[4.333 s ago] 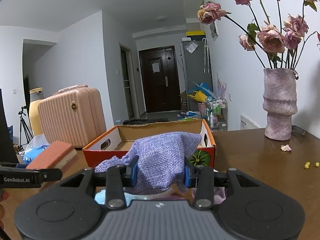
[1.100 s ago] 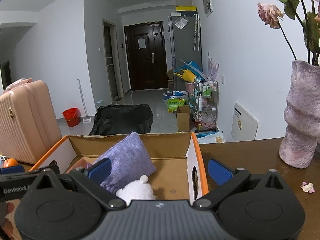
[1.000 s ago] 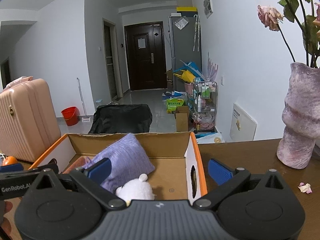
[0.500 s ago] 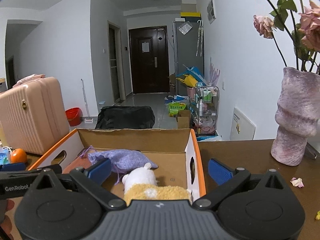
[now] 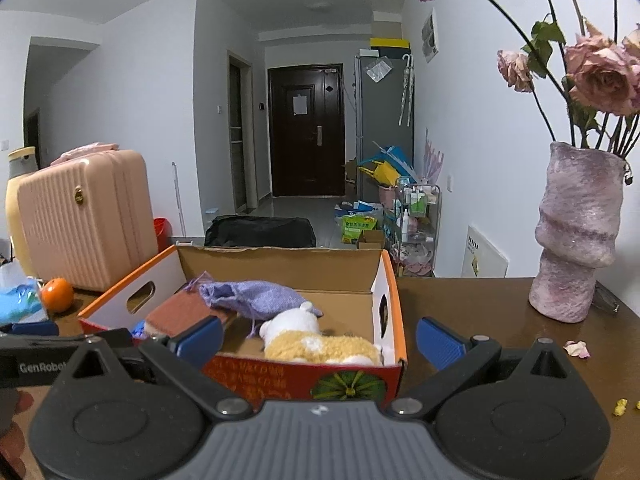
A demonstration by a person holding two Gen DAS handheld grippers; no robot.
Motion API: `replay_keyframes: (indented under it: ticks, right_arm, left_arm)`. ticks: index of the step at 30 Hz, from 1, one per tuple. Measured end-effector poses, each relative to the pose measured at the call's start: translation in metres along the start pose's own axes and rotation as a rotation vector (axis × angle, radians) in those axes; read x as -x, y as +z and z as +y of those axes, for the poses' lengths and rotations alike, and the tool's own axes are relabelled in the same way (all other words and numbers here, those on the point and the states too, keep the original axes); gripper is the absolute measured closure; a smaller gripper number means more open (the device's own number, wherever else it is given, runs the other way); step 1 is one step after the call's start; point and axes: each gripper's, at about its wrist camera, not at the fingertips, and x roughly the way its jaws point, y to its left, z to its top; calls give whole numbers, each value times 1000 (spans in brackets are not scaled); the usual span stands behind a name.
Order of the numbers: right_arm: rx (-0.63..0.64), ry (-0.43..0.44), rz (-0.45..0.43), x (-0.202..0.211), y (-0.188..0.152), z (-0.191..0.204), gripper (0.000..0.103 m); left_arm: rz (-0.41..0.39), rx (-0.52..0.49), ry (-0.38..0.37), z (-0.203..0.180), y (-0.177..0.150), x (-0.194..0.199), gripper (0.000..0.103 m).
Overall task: Organize soft objects
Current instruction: 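Move the right tool back to the pile and close on the pink satin scrunchie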
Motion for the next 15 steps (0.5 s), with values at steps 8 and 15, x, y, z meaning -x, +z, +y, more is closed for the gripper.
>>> replay_keyframes:
  ticks: [8, 15]
  right_arm:
    - [6, 0, -5, 31, -22, 3, 0]
    - [25, -3, -22, 62, -40, 10, 0]
  left_arm:
    - [7, -5, -9, 2, -16, 25, 0]
    - [11, -9, -9, 6, -29, 46, 0]
